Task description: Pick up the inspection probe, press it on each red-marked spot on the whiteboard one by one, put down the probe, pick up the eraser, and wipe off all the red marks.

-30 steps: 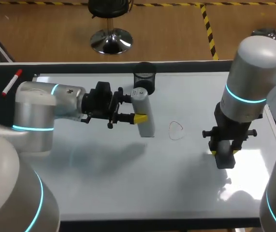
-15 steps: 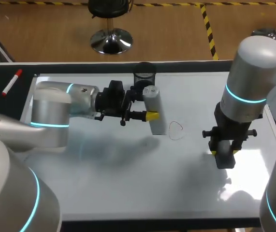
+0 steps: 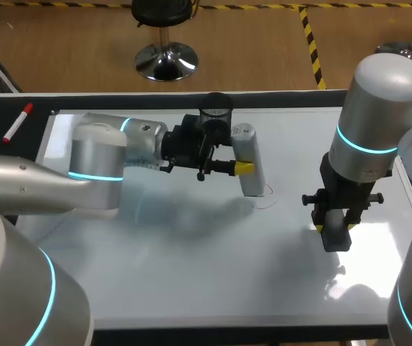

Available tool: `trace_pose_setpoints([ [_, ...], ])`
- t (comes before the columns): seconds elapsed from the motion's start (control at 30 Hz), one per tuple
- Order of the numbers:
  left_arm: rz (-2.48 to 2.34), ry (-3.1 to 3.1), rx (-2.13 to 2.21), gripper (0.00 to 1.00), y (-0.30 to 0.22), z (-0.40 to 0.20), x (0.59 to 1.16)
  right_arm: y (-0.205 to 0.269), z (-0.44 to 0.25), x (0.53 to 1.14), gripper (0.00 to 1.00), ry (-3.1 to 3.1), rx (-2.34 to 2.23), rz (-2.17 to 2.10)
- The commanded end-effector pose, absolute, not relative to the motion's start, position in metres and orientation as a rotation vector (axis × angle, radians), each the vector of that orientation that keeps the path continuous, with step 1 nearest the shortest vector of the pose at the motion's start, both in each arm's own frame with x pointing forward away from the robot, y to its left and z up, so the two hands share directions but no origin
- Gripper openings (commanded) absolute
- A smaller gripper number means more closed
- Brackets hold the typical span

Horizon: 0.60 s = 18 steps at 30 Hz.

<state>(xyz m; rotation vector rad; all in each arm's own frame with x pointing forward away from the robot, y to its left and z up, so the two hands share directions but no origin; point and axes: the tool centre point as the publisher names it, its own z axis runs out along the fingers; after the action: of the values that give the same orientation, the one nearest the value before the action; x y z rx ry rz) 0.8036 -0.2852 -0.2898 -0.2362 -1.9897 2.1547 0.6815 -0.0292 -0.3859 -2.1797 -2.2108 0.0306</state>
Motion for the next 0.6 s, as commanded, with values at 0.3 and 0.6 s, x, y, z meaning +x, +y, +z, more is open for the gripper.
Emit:
trace_pose_setpoints([
  [0.3, 2.124, -1.990, -0.237, 0.00, -0.308, -0.303, 0.817, -0.031, -0.385, 0.680, 0.00, -2.212, -2.178, 0.026],
  [0.6, 2.104, -2.020, -0.205, 0.00, -0.310, -0.310, 0.818, -0.031, -0.385, 0.680, 0.00, -2.212, -2.178, 0.026],
])
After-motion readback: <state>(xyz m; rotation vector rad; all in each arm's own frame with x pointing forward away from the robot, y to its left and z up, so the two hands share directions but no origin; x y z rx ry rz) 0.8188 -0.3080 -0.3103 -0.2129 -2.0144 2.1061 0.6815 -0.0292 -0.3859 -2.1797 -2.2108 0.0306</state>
